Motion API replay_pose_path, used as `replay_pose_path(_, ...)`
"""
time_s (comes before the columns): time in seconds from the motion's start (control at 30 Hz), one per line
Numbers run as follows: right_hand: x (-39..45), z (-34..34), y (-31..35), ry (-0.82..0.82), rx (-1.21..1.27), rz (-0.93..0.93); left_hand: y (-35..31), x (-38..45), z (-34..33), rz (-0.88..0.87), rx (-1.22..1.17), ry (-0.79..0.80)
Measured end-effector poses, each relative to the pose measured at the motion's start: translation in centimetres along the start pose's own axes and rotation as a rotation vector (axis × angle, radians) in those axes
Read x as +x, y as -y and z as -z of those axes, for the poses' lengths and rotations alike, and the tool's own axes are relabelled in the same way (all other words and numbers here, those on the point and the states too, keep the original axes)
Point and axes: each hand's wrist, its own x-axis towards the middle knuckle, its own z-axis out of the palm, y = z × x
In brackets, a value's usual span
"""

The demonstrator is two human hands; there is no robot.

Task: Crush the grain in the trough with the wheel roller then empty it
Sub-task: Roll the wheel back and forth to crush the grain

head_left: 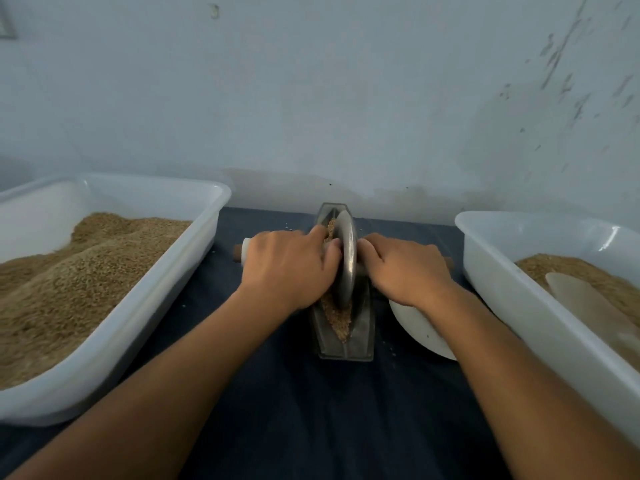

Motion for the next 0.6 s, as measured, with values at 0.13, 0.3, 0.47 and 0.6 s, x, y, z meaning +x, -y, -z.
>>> replay_pose_path(0.13, -0.5, 1.8, -0.6, 0.178, 0.104, -0.017, 0.6, 0.0, 1.1, -0.024, -0.021, 0.100)
replay_pose_path(0.3, -0.7, 3.8, -1.1, 0.271, 0.171, 0.036, 1.3, 0.9, 2.7, 0.009, -0.042, 0.285)
replay_pose_path(0.47, -1.0, 5.3, -1.4, 0.329, 0.156, 0.082, 1.4, 1.5, 4.2, 0.000, -0.056, 0.425)
replay_pose_path(0.6, -1.1, 5.9, -1.3, 0.345, 0.139, 0.099, 1.6, 1.7, 5.2, -0.011, -0.141, 0.570)
